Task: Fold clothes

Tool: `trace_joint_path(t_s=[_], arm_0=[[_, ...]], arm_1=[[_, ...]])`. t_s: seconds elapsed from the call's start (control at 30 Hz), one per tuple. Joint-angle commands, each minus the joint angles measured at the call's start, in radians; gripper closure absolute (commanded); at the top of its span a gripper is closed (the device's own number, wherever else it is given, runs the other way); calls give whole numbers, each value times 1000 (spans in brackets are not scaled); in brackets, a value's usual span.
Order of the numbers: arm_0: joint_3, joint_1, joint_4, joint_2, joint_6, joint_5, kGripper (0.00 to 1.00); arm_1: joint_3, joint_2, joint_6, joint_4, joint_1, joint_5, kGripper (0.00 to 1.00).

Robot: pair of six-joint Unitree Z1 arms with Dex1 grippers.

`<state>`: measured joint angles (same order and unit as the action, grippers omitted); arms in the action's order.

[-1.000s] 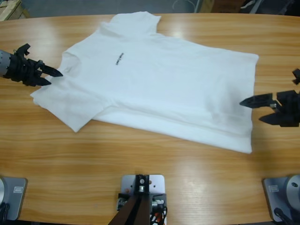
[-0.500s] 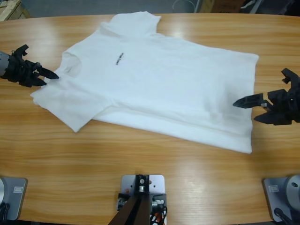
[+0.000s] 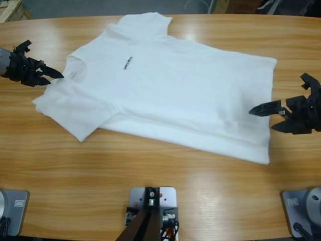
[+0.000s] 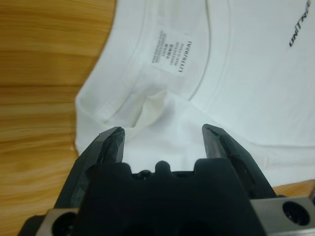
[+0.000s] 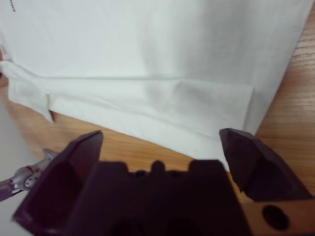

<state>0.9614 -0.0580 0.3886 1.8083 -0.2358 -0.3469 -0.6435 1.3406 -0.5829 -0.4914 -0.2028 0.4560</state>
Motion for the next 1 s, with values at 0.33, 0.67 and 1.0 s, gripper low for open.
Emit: trace_joint_path(t_s=[0.33,0.67,1.0], arm_0=[[28,-29,13,121,10,-38,415],[36,-29,13,128,13,-53,1000],[34,-29,15,132,24,-63,1000]], arm_1=[[2,23,11,-3,-10,-10,41],[7,19,12,-4,-10,-8,46],[7,18,12,-5,-10,-8,46]])
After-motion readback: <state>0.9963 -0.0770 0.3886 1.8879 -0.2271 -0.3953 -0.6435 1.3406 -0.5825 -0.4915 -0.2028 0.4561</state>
